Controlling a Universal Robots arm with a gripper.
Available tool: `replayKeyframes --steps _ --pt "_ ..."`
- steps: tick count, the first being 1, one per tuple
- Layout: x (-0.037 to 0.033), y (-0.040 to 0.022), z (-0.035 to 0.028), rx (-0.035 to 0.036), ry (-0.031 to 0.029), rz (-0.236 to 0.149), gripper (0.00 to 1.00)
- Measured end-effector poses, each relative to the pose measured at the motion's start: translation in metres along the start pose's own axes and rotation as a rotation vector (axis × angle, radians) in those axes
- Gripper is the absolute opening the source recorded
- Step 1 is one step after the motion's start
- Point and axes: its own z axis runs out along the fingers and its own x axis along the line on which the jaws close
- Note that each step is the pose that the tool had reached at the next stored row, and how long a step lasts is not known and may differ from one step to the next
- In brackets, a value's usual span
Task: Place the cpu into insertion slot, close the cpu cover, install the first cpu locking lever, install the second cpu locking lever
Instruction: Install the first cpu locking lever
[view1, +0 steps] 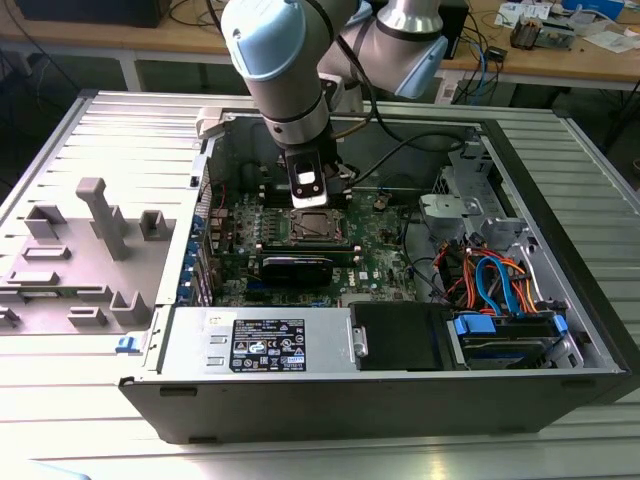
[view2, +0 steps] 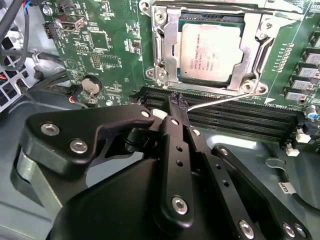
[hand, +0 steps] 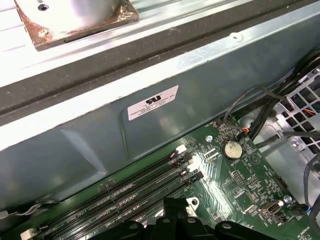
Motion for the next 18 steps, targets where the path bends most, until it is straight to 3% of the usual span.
replayKeyframes --steps 2,4,6,7,9,14,18 --pt "0.0 0.0 0.0 0.0014 -0.0007 -0.001 0.11" --pt "0.0 0.0 -0.0002 0.0125 -0.0038 -0.003 0.11" --pt "0.0 0.0001 -0.0003 0.0457 -0.0111 -0.014 0.11" --pt "0.0 0.0001 -0.0001 0.0576 -0.0138 -0.024 0.11" --pt "0.0 0.0001 -0.0003 0.0589 -0.0046 -0.059 0.11" --pt "-0.0013 0.0039 -0.01 0.0592 -0.0029 -0.064 0.11" --pt "-0.0029 0.0086 -0.0217 0.0592 -0.0026 -0.064 0.11"
